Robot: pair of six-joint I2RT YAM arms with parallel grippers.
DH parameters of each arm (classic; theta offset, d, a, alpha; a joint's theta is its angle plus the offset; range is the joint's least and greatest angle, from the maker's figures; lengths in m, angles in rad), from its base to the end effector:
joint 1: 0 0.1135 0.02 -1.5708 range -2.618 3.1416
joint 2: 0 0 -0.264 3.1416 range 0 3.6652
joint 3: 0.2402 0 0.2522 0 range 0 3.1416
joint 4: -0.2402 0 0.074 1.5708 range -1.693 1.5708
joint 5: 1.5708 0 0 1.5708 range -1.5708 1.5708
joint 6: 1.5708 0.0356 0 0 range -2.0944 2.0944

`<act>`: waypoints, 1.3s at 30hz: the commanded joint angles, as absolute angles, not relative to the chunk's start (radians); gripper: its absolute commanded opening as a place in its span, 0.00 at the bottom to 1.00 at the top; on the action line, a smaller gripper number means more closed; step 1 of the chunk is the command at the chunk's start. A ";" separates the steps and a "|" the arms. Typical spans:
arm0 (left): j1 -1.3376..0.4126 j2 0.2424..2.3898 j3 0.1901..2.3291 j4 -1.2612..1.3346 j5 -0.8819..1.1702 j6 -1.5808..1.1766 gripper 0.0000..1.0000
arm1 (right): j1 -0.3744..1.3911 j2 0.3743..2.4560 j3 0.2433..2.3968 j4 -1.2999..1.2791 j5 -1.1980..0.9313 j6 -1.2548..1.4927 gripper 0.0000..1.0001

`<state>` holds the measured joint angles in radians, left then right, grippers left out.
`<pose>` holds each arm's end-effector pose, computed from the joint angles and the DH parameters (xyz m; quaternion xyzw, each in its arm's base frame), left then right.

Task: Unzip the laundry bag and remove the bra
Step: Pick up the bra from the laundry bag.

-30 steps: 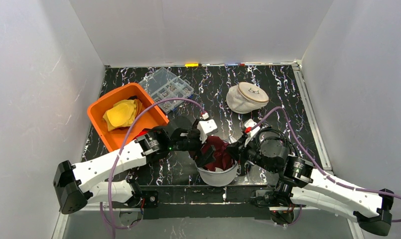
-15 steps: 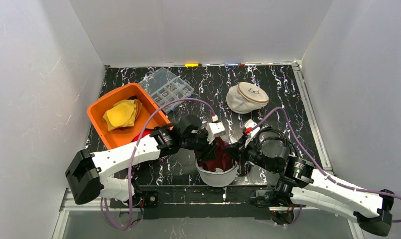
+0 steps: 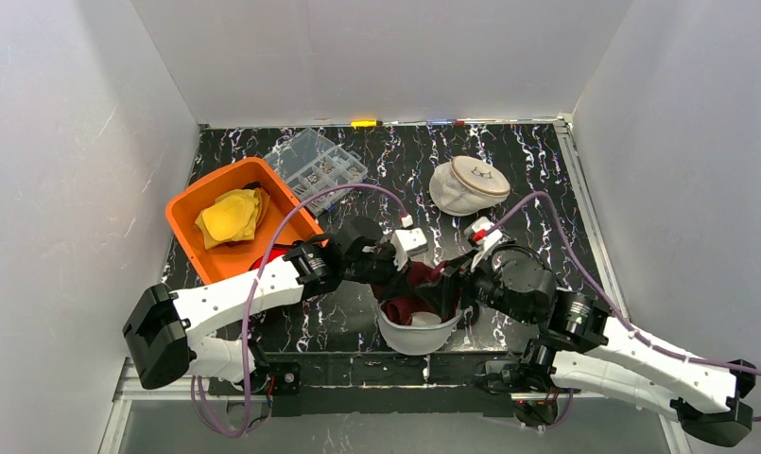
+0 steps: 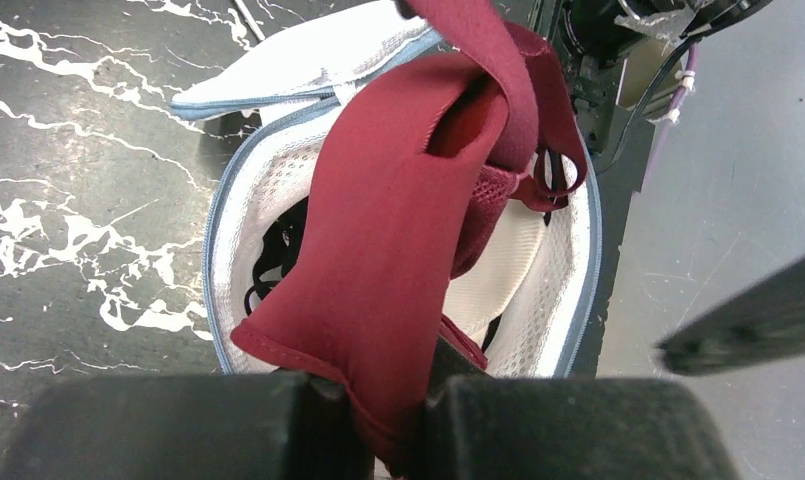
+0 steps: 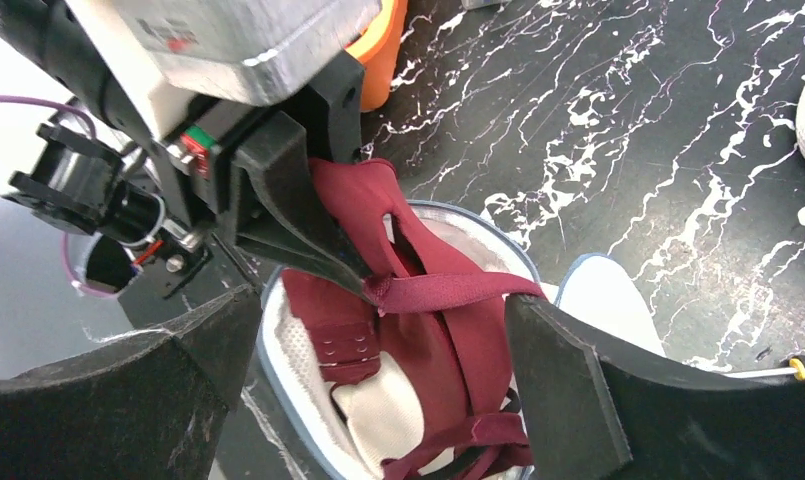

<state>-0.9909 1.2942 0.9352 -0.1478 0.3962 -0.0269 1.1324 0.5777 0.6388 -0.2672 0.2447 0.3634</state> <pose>0.1484 -0.2516 0.2857 0.4801 0.7024 -0.3904 0.3517 0.0698 0.1285 0.3103 -0.2176 0.7429 0.3562 0.5233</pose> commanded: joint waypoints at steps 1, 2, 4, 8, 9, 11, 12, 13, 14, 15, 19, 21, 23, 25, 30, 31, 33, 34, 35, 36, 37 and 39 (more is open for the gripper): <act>-0.995 1.234 0.937 -0.096 0.369 -0.042 0.00 | 1.132 0.575 0.777 -0.408 0.282 0.433 0.99; -0.996 1.227 0.933 -0.087 0.362 -0.046 0.00 | 1.133 0.568 0.793 -0.435 0.301 0.452 0.99; -0.996 1.213 0.921 -0.064 0.342 -0.054 0.00 | 1.134 0.541 0.803 -0.471 0.375 0.509 0.99; -0.995 1.157 0.881 0.022 0.303 -0.071 0.00 | 1.134 0.396 0.726 -0.445 0.534 0.660 0.99; -0.996 1.139 0.870 0.048 0.302 -0.075 0.00 | 1.133 0.359 0.700 -0.432 0.572 0.695 0.99; -0.997 1.106 0.863 0.065 0.301 -0.081 0.00 | 1.133 0.297 0.662 -0.426 0.628 0.757 0.99; -0.996 1.093 0.865 0.065 0.299 -0.081 0.00 | 1.133 0.277 0.651 -0.431 0.652 0.782 0.99; -0.996 1.081 0.870 0.065 0.299 -0.080 0.00 | 1.133 0.263 0.643 -0.434 0.669 0.799 0.99; -0.996 1.071 0.873 0.062 0.299 -0.079 0.00 | 1.133 0.257 0.640 -0.445 0.682 0.813 0.99; -0.996 1.060 0.877 0.059 0.301 -0.077 0.00 | 1.134 0.257 0.640 -0.462 0.695 0.836 0.99; -0.997 1.021 0.897 0.049 0.301 -0.070 0.00 | 1.133 0.291 0.647 -0.512 0.724 0.883 0.99; -0.996 1.008 0.911 0.046 0.301 -0.069 0.00 | 1.133 0.314 0.650 -0.538 0.741 0.912 0.99; -0.996 0.997 0.923 0.037 0.300 -0.068 0.00 | 1.134 0.332 0.652 -0.566 0.757 0.946 0.99; -0.996 0.987 0.937 0.022 0.295 -0.067 0.00 | 1.133 0.339 0.647 -0.572 0.766 0.967 0.99; -0.996 0.949 0.984 -0.035 0.263 -0.056 0.00 | 1.133 0.324 0.634 -0.573 0.782 0.989 0.99; -0.996 0.941 0.993 -0.042 0.258 -0.054 0.00 | 1.133 0.321 0.632 -0.568 0.779 0.985 0.99; -0.997 0.932 1.009 -0.055 0.262 -0.056 0.00 | 1.132 0.316 0.627 -0.553 0.763 0.973 0.99; -0.996 0.931 1.016 -0.061 0.270 -0.056 0.00 | 1.132 0.317 0.624 -0.547 0.755 0.969 0.99; -0.996 0.930 1.023 -0.067 0.273 -0.055 0.00 | 1.133 0.320 0.621 -0.544 0.746 0.967 0.99; -0.996 0.932 1.027 -0.072 0.277 -0.058 0.00 | 1.134 0.325 0.620 -0.539 0.735 0.967 0.99; -0.997 0.934 1.031 -0.077 0.278 -0.062 0.00 | 1.133 0.331 0.618 -0.533 0.725 0.963 0.99; -0.996 0.936 1.040 -0.084 0.280 -0.067 0.00 | 1.133 0.350 0.620 -0.536 0.713 0.961 0.99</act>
